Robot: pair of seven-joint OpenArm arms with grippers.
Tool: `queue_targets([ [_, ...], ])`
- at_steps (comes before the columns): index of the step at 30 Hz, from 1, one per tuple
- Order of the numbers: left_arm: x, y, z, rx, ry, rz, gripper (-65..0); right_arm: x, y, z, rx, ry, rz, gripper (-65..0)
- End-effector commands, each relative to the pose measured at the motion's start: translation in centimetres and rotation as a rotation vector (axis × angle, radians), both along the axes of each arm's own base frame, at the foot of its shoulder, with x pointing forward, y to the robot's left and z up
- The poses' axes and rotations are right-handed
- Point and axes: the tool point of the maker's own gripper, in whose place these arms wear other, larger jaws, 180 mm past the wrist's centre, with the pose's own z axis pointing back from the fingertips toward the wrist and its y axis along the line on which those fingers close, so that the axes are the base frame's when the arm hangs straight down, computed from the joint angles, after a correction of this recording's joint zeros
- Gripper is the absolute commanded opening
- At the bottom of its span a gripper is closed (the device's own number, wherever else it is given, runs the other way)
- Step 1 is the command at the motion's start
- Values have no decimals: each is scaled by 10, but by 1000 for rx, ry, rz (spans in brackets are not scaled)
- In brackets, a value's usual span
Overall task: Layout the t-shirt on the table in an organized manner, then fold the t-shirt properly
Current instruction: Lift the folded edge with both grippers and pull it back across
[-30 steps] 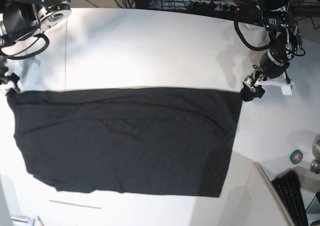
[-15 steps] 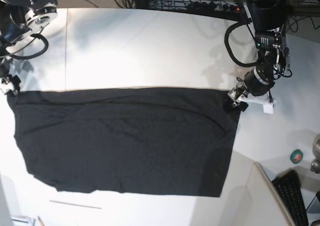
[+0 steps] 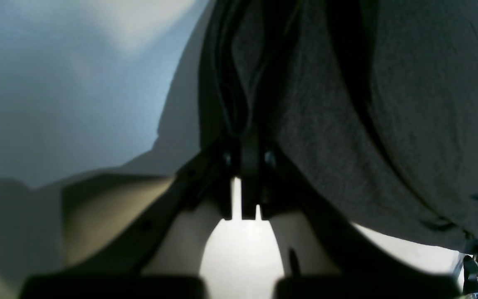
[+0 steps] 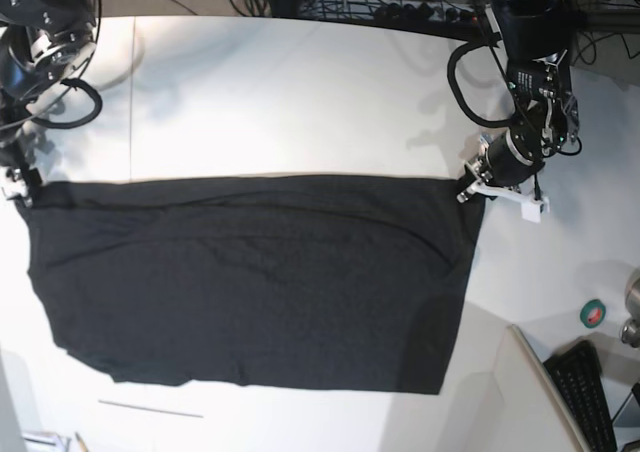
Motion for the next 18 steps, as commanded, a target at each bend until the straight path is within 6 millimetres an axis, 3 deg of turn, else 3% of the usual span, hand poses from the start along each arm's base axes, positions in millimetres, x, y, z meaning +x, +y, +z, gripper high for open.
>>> queue_targets([
  [1,13,5,13,13,-48,-4,-650,5,-12,9,-28,-10,-10,-348],
  [5,13,5,12,16,-46,-7,-650,13,-11,8,-2,-15,-3,-390],
  [9,13,5,13,19,-47,-10,-650,18,-18,4,29,-25,-17,-618],
  [10,13,6,13,21,-47,-10,-650,18,-19,2,31,-29,-25,-650],
  [15,14,5,15,23,-53,-13,-650,18,-25,4,21,-37,-37,-650],
  [18,18,7,22,34,-72,-17,-650,19,-37,15,-18,-40,-33,-650],
])
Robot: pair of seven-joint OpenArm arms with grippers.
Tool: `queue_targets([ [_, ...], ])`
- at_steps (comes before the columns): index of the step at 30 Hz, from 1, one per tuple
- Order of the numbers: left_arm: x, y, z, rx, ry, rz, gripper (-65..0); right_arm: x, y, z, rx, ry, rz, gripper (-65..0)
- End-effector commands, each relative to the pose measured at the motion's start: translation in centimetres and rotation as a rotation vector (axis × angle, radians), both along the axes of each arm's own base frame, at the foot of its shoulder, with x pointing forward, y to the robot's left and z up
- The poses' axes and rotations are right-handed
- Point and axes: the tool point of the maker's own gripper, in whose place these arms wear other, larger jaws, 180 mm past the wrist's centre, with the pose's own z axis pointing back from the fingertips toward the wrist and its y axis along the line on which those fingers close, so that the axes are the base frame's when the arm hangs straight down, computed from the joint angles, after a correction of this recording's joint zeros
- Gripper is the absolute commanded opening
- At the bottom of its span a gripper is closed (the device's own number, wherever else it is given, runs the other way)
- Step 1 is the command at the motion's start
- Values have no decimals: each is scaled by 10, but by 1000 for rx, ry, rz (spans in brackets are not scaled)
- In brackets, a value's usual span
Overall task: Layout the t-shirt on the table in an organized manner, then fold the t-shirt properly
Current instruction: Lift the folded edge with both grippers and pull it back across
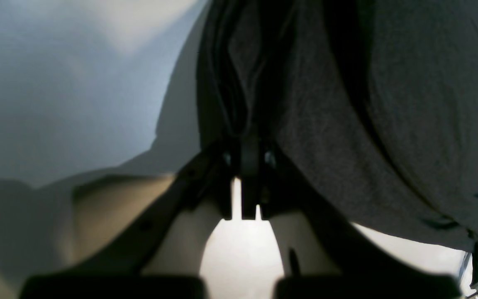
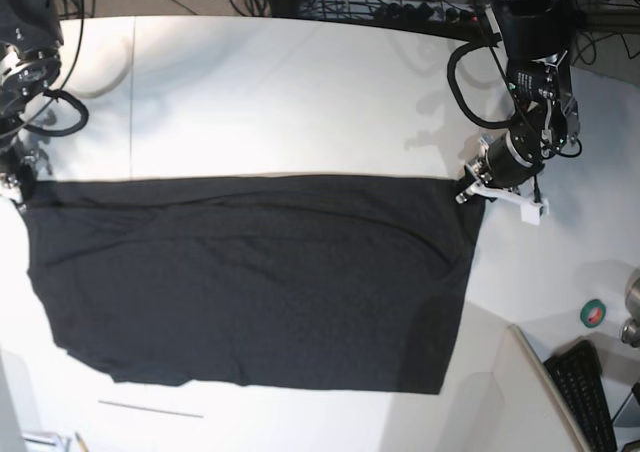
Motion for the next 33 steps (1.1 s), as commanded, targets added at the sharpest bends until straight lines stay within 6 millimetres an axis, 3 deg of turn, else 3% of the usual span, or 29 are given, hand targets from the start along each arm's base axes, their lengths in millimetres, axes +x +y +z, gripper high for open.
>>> queue_targets([
  [1,19,9,23,25,-78,-2,-650,8,-27,24,-58,-35,-15,-650],
  [4,31,16,49,72,-143,-22,-650,6,-36,39,-69,9,33,-650],
  [6,39,5,63,100,-180,-78,-650,7,-44,54,-97,24,58,-650],
  [9,46,0,75,157,-161,-151,-650,27,-46,84,-178,48,156,-650],
  [13,66,-6,111,176,-189,-180,-650,48,-49,129,-295,56,243,-650],
  [16,65,0,130,196,-214,-177,-650,42,-52,143,-318,93,261,-650],
  [23,17,16,100,209,-110,-158,-650,-1,-49,108,-292,210,285,-650],
  [29,-24,27,72,206,-13,-136,-650,-36,-18,62,-242,260,302,-650],
  [33,-47,41,63,213,32,-99,-650,-58,-9,45,-233,289,301,-650],
])
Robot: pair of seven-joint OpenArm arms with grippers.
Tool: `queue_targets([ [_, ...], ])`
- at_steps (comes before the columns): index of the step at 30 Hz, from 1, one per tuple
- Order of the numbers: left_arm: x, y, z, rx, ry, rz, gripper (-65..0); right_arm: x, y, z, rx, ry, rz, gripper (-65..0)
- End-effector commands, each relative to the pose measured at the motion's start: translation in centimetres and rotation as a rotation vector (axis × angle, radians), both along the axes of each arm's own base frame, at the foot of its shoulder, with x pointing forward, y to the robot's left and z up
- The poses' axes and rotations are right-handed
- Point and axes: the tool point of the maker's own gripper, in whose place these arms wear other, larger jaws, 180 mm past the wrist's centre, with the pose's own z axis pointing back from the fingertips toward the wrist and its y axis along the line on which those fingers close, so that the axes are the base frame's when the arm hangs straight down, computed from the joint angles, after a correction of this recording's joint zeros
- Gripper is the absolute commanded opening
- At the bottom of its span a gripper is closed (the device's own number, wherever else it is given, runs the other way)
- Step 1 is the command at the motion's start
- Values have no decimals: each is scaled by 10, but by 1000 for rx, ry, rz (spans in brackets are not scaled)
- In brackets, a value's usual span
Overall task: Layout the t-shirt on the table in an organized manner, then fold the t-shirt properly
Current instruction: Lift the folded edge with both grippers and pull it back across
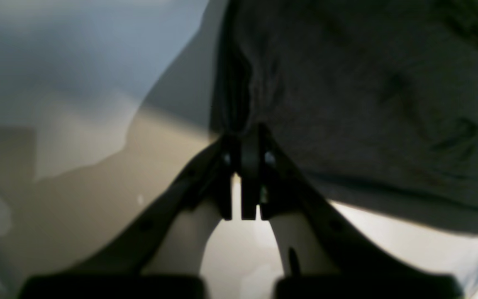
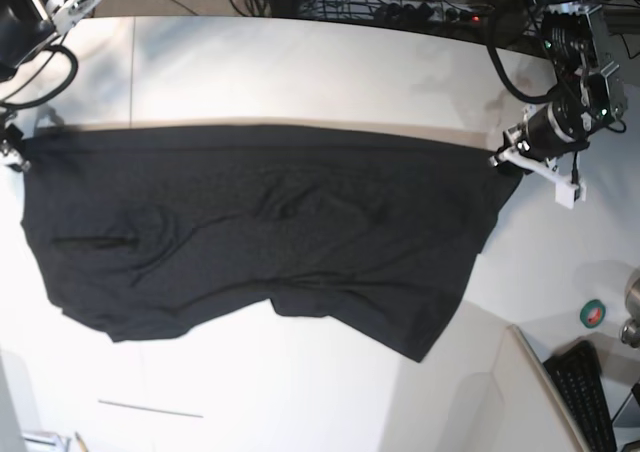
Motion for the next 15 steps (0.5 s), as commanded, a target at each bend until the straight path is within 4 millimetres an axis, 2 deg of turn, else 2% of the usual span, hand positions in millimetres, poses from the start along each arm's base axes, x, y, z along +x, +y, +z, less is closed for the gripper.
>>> queue_targets([
  [1,8,9,13,19,-49,8,-650,6,-19,17,-52,-42,-13,-650],
  [7,-27,22,8,48,-1,32,-650,-40,-29,8,-44,2,-97,-650],
  [15,-63,46,17,105,20,84,-650,-80,-23,-8,-32,90,-90,-650],
])
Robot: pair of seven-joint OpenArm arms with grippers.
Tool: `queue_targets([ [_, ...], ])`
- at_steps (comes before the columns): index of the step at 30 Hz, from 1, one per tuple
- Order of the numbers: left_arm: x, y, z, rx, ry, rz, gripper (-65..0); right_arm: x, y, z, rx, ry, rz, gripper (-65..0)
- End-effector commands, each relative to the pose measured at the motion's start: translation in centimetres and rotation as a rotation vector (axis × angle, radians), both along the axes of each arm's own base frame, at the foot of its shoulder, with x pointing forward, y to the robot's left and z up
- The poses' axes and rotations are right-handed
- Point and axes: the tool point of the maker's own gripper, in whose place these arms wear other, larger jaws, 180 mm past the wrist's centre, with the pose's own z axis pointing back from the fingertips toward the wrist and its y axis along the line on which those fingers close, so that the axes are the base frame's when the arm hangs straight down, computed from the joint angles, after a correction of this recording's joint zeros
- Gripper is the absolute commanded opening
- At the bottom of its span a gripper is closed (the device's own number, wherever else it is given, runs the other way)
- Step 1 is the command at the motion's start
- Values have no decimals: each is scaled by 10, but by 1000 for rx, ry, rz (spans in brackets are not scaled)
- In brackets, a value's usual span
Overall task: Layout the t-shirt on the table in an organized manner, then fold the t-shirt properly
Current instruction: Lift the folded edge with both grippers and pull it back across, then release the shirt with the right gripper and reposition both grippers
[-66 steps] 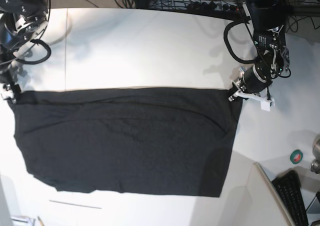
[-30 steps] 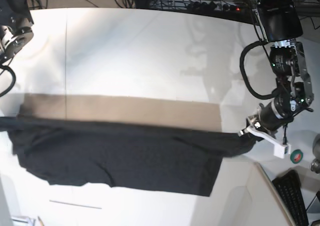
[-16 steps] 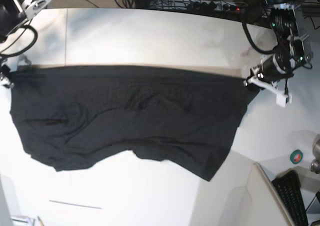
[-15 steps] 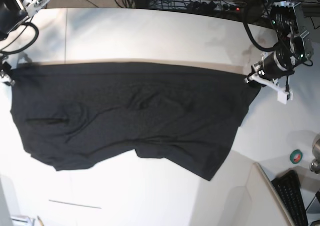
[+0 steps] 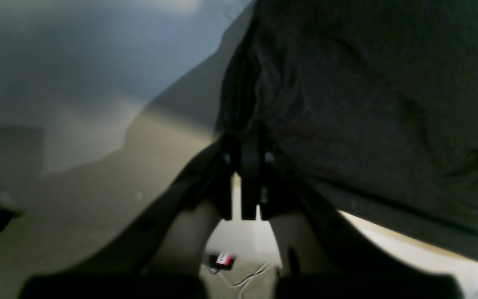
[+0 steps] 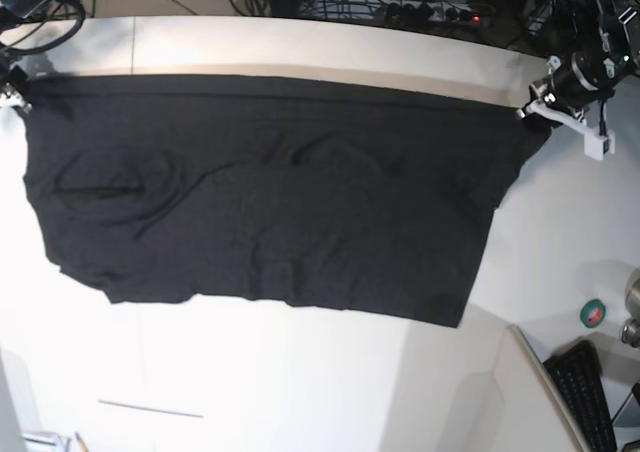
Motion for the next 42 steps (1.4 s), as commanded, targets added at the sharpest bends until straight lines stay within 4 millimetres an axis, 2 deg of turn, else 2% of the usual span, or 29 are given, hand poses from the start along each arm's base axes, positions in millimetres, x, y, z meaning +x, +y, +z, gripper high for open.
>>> queue_targets([
  [1,0,12,9,42,-19,9,-650,0,-19,13,-58,-17,12,-650],
  [8,-26,12,-3,38,45,14,-650,-22,-4,4,-31,14,73,-650],
  [15,-27,13,-3,43,50,15,-650,-33,12,29,-125,1,104,-650],
  [17,-29,19,-5,87,71,4,-650,-37,17,31,-133,3,107,-650],
  [21,-32,28,-9,173,119,-16,-650,-40,19,31,-131,5,100,-650],
  [29,-35,30,-23,172,116,13,-650,-53,20,29,-131,29,100,-650],
  [36,-32,32,-20,178,105,21,-650,-60,24,25,-97,79,109,-650],
  [37,-32,33,-20,178,105,22,-650,-62,25,25,-88,90,111,-593],
  [38,-32,33,-20,178,105,22,-650,-62,24,26,-87,95,114,-506],
  [40,-33,34,-20,180,106,27,-504,-55,19,38,-129,72,119,-381],
  [42,-34,40,-17,189,102,42,-355,-49,15,52,-174,50,128,-357],
])
